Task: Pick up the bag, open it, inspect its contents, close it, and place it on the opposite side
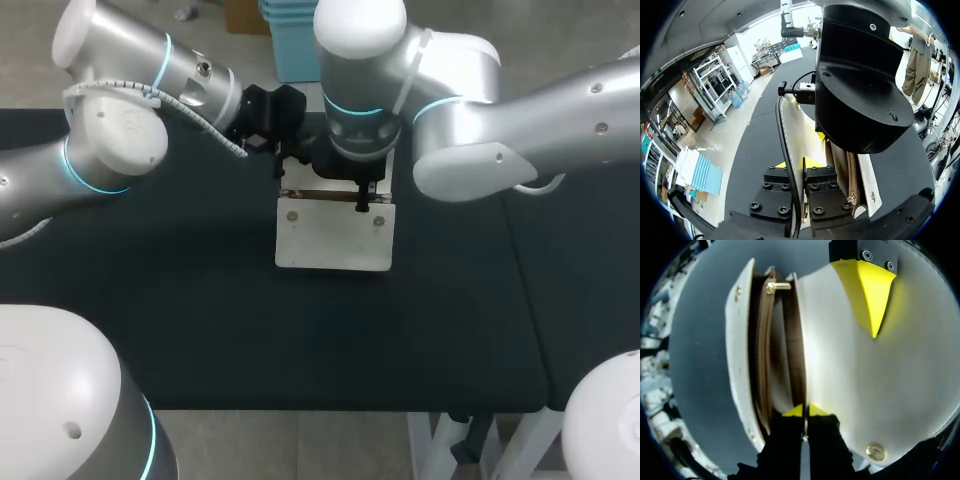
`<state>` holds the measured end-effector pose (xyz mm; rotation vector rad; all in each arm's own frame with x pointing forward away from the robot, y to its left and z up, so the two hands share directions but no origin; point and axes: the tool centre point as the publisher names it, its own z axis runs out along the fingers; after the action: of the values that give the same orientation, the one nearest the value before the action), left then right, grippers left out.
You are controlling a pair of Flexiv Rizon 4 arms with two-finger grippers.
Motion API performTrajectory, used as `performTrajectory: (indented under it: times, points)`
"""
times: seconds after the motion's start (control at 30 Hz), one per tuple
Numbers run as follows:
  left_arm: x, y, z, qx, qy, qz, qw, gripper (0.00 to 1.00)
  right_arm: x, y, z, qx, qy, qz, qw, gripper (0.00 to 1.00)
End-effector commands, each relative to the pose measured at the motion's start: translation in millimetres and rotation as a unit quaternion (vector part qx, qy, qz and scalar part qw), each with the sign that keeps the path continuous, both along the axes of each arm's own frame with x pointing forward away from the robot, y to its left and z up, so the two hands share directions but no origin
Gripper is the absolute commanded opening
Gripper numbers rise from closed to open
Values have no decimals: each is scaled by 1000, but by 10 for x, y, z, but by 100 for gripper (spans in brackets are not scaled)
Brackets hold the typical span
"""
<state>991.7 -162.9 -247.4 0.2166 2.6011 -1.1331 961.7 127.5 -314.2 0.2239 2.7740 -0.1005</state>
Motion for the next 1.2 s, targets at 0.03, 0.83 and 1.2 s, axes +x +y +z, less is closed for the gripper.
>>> performTrajectory:
  times: [0.03,0.83,1.2]
  points:
    - [36,-51,22,1,5,1,1000,0,-76,-15,88,2,-22,0,1000,0]
    - [122,-23,-41,-4,10,16,1000,0,-224,-99,360,26,-76,1,997,18]
    - [196,-29,-127,-9,-17,15,1000,0,-358,-137,473,31,-113,-1,993,0]
